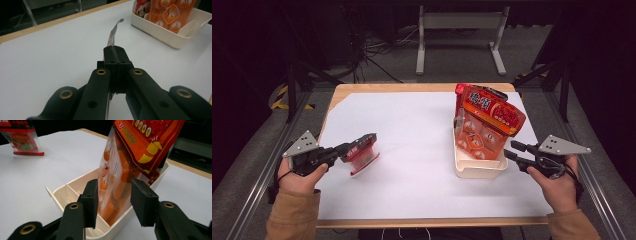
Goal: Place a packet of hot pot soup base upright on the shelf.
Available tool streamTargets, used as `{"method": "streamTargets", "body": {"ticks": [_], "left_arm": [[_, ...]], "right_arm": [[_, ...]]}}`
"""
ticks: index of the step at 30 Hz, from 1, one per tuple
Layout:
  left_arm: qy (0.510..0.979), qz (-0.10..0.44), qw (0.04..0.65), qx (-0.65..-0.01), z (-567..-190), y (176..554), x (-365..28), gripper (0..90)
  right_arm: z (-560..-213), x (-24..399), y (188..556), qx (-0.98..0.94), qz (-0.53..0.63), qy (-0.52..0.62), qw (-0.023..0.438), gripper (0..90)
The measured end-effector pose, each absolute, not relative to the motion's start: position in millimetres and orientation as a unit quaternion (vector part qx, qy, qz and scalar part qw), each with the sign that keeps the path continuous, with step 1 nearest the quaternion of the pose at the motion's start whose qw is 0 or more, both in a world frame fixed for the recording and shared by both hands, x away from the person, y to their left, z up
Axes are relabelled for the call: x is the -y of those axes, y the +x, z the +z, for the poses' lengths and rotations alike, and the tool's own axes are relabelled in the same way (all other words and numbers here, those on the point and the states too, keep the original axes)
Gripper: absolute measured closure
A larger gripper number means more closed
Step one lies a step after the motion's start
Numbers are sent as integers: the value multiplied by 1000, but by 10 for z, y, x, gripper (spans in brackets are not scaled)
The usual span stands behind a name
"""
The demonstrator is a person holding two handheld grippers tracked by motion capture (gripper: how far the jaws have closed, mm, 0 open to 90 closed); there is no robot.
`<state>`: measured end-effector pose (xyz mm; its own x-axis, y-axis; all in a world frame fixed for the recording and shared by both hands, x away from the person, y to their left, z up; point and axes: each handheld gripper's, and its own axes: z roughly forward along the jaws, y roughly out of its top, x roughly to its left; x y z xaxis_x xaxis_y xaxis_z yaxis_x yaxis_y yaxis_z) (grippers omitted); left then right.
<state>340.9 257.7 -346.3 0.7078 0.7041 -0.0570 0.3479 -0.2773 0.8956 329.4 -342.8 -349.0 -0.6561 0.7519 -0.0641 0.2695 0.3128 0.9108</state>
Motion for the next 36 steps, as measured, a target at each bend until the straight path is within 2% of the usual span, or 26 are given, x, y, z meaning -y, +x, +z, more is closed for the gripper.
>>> {"method": "streamTargets", "body": {"ticks": [11, 20, 36], "left_arm": [[781, 174, 512, -313, -3299, 3426, -2476, 900], [792, 165, 512, -288, -3167, 3501, -2300, 900], [811, 142, 522, -221, -2896, 3666, -1753, 900]], "right_arm": [[-3512, 3595, 3298, -757, 487, 352, 257, 576], [-3524, 3705, 3288, -752, 481, 365, 264, 529], [-3606, 3825, 3304, -753, 470, 379, 262, 475]]}}
